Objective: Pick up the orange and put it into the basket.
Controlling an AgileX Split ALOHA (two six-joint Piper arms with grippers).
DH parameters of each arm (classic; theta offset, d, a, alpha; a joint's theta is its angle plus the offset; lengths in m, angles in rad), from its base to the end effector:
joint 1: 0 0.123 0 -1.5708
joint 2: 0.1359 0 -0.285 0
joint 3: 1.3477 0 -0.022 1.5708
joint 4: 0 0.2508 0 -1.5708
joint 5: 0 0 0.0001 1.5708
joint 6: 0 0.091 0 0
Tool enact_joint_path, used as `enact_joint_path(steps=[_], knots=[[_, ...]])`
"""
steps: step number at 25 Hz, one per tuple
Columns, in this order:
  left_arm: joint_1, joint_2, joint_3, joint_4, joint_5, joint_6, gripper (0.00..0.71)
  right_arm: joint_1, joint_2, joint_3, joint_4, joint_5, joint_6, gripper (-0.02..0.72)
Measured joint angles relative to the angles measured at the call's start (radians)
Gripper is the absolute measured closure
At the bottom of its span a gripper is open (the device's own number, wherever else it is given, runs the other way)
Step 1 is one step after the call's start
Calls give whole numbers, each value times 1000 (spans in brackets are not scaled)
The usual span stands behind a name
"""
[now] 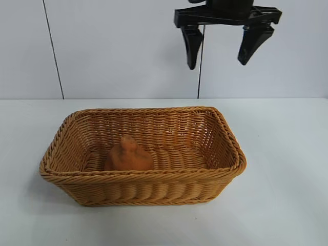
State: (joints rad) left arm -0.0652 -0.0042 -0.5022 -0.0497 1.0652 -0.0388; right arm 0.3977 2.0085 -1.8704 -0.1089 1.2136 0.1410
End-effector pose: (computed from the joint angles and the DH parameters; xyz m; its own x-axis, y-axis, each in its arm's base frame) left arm -0.0062 -0.0036 0.2776 -0.4585 -0.0330 -0.8881 0.0751 0.9943 -0.0757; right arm 0.4034 0.1594 0.2853 -0.9105 -0.2718 -0.3117 -0.2648 0.9621 -0.0654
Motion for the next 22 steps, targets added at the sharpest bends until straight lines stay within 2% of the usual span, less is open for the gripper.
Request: enact_joint_path(steps=[8, 11, 17, 22], knots=[[0, 0, 0, 0, 0, 0, 128, -277, 0, 0, -4, 0, -33, 42], [0, 0, 0, 0, 0, 0, 128, -352, 0, 0, 7, 5, -38, 42], [0, 0, 0, 0, 0, 0, 128, -398, -2, 41, 52, 6, -65, 42], [0, 0, 0, 0, 0, 0, 128, -397, -54, 207, 68, 6, -81, 42]])
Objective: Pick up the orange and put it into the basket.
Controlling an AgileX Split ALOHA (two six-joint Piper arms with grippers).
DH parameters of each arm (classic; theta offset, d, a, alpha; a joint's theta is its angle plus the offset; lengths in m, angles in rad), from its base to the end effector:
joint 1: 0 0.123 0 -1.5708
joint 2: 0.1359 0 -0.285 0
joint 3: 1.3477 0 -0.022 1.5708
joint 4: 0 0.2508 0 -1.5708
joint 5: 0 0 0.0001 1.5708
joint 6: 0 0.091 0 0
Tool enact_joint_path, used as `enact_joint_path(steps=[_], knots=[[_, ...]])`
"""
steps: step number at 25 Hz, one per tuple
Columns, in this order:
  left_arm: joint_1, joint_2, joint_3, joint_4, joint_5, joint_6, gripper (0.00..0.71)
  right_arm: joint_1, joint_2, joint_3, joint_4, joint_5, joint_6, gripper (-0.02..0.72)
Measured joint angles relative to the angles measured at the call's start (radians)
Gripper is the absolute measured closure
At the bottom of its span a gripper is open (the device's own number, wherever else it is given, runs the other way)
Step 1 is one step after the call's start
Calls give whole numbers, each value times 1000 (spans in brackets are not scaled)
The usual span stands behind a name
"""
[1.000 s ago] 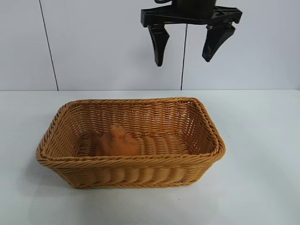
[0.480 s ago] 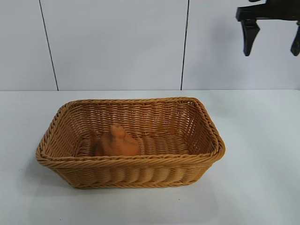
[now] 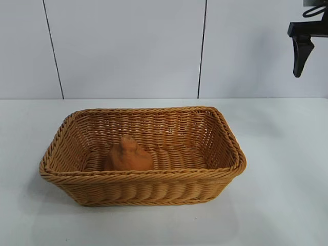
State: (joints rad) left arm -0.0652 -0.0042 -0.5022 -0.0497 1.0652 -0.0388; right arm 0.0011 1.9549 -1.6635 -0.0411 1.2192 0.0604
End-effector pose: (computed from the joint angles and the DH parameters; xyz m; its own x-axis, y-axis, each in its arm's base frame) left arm -0.0062 -0.0036 0.2776 -0.4585 -0.0330 -0.8881 0.0751 0.9943 -0.0757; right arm 0.4049 -0.0031 0.2511 -0.9878 0.0451 -0.1487 0.0503 0.9982 -0.0313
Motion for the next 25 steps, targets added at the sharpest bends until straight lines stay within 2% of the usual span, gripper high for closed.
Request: enact_joint_path(steps=[6, 12, 20, 22, 25], knots=[[0, 0, 0, 0, 0, 0, 128, 0, -133, 248, 11, 0, -22, 42], [0, 0, 0, 0, 0, 0, 128, 0, -345, 522, 58, 0, -35, 42], [0, 0, 0, 0, 0, 0, 128, 0, -686, 871, 66, 0, -51, 42], [0, 0, 0, 0, 0, 0, 128, 0, -788, 948, 67, -22, -52, 42], [0, 0, 0, 0, 0, 0, 128, 0, -948, 1040, 67, -96, -53, 42]])
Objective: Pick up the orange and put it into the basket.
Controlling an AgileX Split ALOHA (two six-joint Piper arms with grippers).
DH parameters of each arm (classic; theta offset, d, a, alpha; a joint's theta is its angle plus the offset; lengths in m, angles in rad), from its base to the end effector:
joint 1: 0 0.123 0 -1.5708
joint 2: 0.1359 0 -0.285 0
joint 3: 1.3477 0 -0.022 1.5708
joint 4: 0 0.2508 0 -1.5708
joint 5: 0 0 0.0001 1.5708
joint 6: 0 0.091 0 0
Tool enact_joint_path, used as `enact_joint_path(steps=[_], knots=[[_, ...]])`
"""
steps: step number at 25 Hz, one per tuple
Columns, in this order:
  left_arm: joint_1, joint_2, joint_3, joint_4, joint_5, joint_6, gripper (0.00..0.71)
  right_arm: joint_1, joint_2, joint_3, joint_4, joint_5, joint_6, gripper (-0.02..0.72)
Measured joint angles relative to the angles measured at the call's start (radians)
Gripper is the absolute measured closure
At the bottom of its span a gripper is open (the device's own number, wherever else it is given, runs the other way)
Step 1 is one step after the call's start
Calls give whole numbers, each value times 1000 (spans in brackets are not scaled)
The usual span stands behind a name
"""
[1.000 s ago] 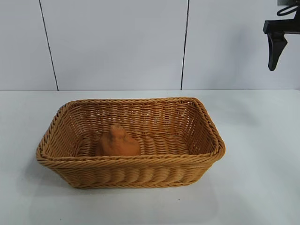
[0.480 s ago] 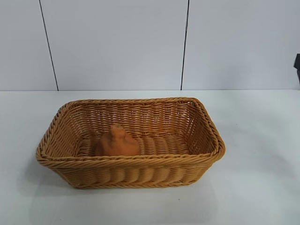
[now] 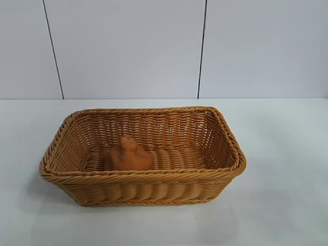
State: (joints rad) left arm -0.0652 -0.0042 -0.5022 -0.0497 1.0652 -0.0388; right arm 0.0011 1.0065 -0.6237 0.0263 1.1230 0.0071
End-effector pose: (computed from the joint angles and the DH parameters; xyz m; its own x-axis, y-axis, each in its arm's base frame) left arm -0.0062 -0.0036 0.2776 -0.4585 -0.0330 -0.8881 0.0751 0.9943 -0.0757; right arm 0.1416 0.0023 0.2403 -0.9883 0.0174 -0.1513 0.0136 0.9996 0.0262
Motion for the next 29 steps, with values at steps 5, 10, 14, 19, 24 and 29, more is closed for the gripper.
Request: enact_joint_path(steps=[5, 10, 14, 19, 24, 29], knots=[[0, 0, 0, 0, 0, 0, 128, 0, -298, 106, 0, -105, -23, 42], [0, 0, 0, 0, 0, 0, 128, 0, -549, 129, 0, -102, -35, 42], [0, 0, 0, 0, 0, 0, 128, 0, -723, 133, 0, -102, -35, 42], [0, 0, 0, 0, 0, 0, 128, 0, -904, 133, 0, -102, -36, 42], [0, 0, 0, -2, -3, 0, 128, 0, -1007, 133, 0, -100, -36, 42], [0, 0, 0, -2, -3, 0, 128, 8, -1012, 133, 1, -99, -36, 42]])
